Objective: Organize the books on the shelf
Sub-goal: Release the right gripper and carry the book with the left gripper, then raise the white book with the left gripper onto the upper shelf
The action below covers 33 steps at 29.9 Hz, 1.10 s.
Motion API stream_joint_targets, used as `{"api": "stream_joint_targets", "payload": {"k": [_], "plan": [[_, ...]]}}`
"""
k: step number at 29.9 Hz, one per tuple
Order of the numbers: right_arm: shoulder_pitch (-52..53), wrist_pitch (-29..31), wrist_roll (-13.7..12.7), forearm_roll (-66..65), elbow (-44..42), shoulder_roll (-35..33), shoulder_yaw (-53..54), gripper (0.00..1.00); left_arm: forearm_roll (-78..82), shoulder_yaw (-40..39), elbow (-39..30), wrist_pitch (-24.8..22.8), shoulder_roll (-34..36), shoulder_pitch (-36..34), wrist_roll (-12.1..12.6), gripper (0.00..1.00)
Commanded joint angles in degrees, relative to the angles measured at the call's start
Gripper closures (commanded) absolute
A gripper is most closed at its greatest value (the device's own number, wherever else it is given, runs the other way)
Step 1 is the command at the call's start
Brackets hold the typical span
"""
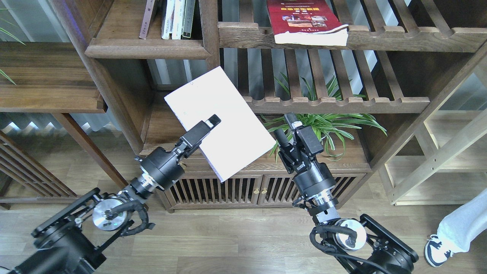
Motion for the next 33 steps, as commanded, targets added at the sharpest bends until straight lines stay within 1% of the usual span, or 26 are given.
{"api": "stream_joint_targets", "payload": {"k": [1, 4, 9, 12, 19, 23, 27, 33], "plan": [[0.08, 0.00, 0.00, -0.03, -0.19, -0.66, 1.07, 0.08, 0.90, -0.30, -4.53, 0.00, 2.60, 1.57, 0.03, 0.97], [0.16, 0.00, 0.00, -0.03, -0.27, -1.10, 1.77, 0.08, 3.18, -1.09, -7.96, 0.00, 5.15, 3.85, 0.03, 0.97], [0.25, 0.00, -0.09, 0.05, -0.54, -3.56, 2.04, 0.08, 5.82, -3.72, -11.57, 0.00, 8.23, 6.06, -0.15, 0.96], [0.69, 0.00, -0.09, 0.05, -0.54, -5.41, 2.30, 0.08, 9.07, -5.83, -13.32, 0.00, 9.73, 6.67, -0.06, 0.96], [1.13, 0.00, -0.35, 0.05, -0.54, -6.29, 3.18, 0.08, 16.10, -10.84, -15.43, 0.00, 14.03, 6.94, 0.47, 0.96], [1.13, 0.00, -0.44, 0.05, -0.54, -9.09, 3.36, 0.08, 19.18, -13.83, -17.89, 0.00, 16.49, 6.94, 0.73, 0.96], [1.22, 0.00, -0.53, 0.05, -0.54, -10.95, 3.36, 0.08, 23.48, -17.34, -20.09, 0.00, 17.81, 7.03, 0.73, 0.96], [1.31, 0.00, -0.53, 0.05, -0.54, -11.91, 3.27, 0.08, 28.24, -24.46, -24.05, 0.00, 17.73, 10.54, 1.17, 0.95]]}}
